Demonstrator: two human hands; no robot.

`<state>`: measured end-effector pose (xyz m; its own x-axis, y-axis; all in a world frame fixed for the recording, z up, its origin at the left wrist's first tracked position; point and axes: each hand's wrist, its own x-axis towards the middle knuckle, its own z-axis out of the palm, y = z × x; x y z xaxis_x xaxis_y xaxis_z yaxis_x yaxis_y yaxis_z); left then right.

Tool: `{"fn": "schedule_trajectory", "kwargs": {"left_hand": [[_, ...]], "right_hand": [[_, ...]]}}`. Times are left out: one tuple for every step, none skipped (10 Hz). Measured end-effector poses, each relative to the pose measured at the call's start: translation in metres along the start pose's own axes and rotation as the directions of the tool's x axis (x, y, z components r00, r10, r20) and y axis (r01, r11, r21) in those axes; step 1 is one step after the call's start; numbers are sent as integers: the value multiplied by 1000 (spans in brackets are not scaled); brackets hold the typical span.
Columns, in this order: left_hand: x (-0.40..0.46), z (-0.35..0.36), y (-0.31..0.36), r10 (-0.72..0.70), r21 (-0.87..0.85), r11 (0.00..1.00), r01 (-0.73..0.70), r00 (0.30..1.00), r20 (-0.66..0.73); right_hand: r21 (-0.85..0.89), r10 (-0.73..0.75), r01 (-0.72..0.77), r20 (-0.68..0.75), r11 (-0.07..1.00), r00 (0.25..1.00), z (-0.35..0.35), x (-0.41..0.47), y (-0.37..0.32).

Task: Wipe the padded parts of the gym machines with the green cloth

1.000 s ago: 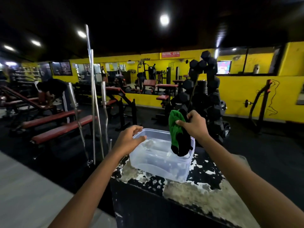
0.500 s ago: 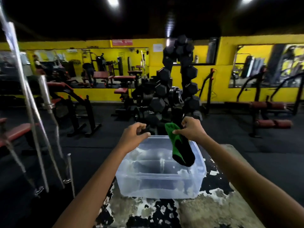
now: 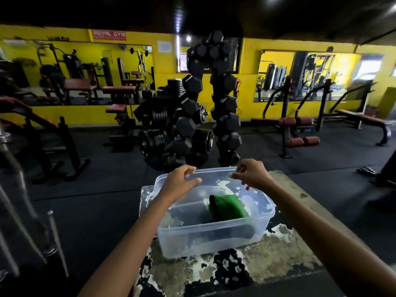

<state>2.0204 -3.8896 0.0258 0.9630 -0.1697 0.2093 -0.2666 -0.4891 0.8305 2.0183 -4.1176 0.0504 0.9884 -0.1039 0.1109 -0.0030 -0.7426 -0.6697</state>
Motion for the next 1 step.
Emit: {"fn": "schedule_trajectory", "kwargs": {"left_hand": [[-1,0,-2,-5,-19,1000,6,1000,18]], "right_hand": [[8,-15,15,-26,1000,1000,0,-3,-4]]}}
